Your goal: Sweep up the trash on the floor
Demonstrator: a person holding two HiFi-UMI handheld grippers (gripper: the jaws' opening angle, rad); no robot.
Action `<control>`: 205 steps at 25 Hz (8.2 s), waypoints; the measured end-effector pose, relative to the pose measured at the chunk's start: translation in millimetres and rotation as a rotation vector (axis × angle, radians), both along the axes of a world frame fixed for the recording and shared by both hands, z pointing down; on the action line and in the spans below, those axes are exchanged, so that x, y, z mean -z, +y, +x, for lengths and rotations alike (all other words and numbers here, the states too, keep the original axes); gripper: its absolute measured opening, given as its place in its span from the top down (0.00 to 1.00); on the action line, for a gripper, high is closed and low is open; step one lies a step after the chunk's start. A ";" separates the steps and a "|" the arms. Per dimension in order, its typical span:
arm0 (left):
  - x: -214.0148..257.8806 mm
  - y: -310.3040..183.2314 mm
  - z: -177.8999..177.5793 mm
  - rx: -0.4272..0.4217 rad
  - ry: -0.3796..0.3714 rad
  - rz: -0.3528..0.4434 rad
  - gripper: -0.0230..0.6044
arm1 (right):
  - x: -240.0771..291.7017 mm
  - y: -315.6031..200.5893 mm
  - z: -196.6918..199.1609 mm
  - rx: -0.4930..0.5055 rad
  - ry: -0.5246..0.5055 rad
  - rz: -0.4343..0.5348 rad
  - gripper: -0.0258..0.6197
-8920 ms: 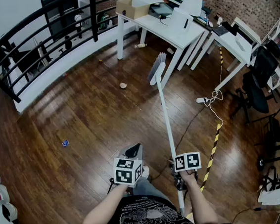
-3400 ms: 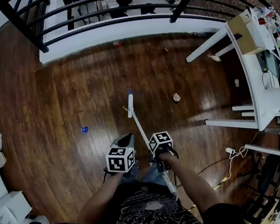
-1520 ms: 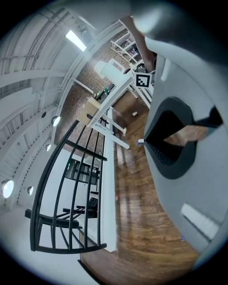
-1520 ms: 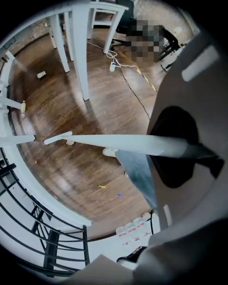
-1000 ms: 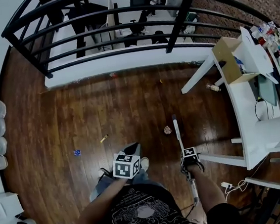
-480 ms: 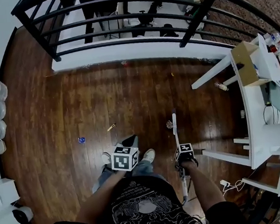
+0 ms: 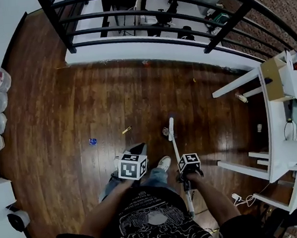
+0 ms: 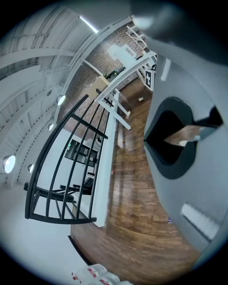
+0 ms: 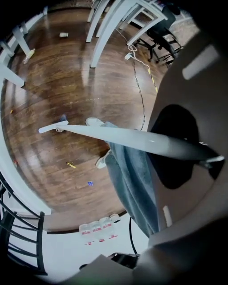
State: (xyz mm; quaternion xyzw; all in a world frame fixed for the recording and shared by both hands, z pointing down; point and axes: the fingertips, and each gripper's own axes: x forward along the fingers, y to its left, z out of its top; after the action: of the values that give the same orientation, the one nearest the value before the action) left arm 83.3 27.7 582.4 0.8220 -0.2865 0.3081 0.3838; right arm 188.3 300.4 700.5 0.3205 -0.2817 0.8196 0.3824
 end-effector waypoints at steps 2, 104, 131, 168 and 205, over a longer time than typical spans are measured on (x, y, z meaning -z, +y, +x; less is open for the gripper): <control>-3.8 0.7 -11.9 0.005 0.008 -0.012 0.96 | 1.9 -7.7 -16.5 0.003 -0.019 0.008 0.93; -50.5 -26.5 -261.6 0.451 0.014 -0.126 0.96 | 13.9 -103.0 -255.1 0.545 -0.195 -0.061 0.92; -47.0 -26.3 -278.4 0.485 0.028 -0.111 0.96 | 36.1 -123.7 -263.4 0.472 -0.222 0.044 0.96; -41.6 -26.9 -280.8 0.481 0.009 -0.092 0.96 | 5.2 -133.3 -279.7 0.744 -0.146 0.068 0.96; 18.4 -122.3 100.4 -0.093 0.058 0.065 0.96 | 50.5 -221.0 151.6 0.053 0.152 0.246 0.96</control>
State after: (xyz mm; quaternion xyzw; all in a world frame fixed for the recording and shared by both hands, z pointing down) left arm 183.7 -94.5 564.0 0.8549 -0.2466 0.2924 0.3505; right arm 339.9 79.4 650.0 0.4187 -0.3586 0.7417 0.3819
